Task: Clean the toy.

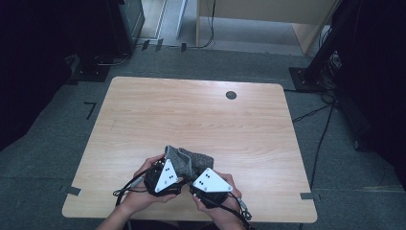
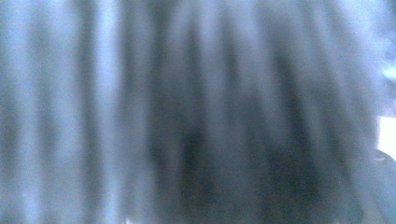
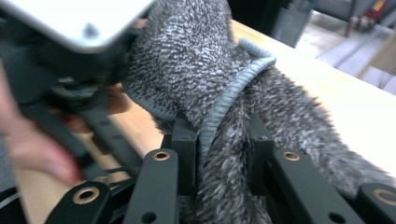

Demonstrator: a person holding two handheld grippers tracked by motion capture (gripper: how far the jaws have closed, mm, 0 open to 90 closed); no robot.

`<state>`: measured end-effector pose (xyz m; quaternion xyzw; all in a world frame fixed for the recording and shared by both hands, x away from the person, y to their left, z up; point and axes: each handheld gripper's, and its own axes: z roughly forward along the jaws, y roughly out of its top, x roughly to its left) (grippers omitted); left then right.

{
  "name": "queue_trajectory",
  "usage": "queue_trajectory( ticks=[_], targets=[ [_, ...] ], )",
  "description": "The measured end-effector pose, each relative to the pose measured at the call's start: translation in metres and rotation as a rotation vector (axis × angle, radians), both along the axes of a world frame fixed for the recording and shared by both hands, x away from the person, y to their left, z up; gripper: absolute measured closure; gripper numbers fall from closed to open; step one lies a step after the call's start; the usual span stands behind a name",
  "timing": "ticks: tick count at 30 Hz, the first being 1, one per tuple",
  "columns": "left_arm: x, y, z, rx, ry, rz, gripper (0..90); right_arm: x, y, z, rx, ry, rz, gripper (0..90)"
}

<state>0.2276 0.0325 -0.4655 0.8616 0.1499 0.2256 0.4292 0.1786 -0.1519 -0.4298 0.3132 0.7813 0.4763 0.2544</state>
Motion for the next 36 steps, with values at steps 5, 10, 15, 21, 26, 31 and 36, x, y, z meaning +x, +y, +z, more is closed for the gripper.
queue_trajectory(
  ticks=[5,10,15,21,26,31,36],
  targets=[
    [0.003,0.004,0.001,-0.028,0.021,-0.008,34.1,0.005,-0.018,0.004,0.068,0.017,-0.108,72.3],
    [0.003,0.007,0.003,-0.065,0.028,-0.034,34.2,-0.002,-0.003,0.006,0.042,0.02,0.005,71.6],
    [0.006,0.018,0.008,-0.163,0.063,-0.055,34.2,0.013,-0.049,0.014,0.346,0.086,-0.096,70.1],
    [0.005,0.026,0.014,-0.255,0.064,-0.108,34.1,0.02,-0.059,0.002,0.465,0.172,-0.021,72.6],
    [0.007,0.031,0.016,-0.296,0.069,-0.122,34.1,0.034,-0.067,-0.016,0.393,0.268,-0.071,72.5],
    [0.008,0.029,0.012,-0.262,0.067,-0.106,34.2,0.026,-0.068,-0.001,0.491,0.207,0.005,72.1],
    [0.009,0.038,0.019,-0.338,0.079,-0.119,34.2,0.029,-0.064,-0.003,0.483,0.267,0.003,72.3]
  ],
)
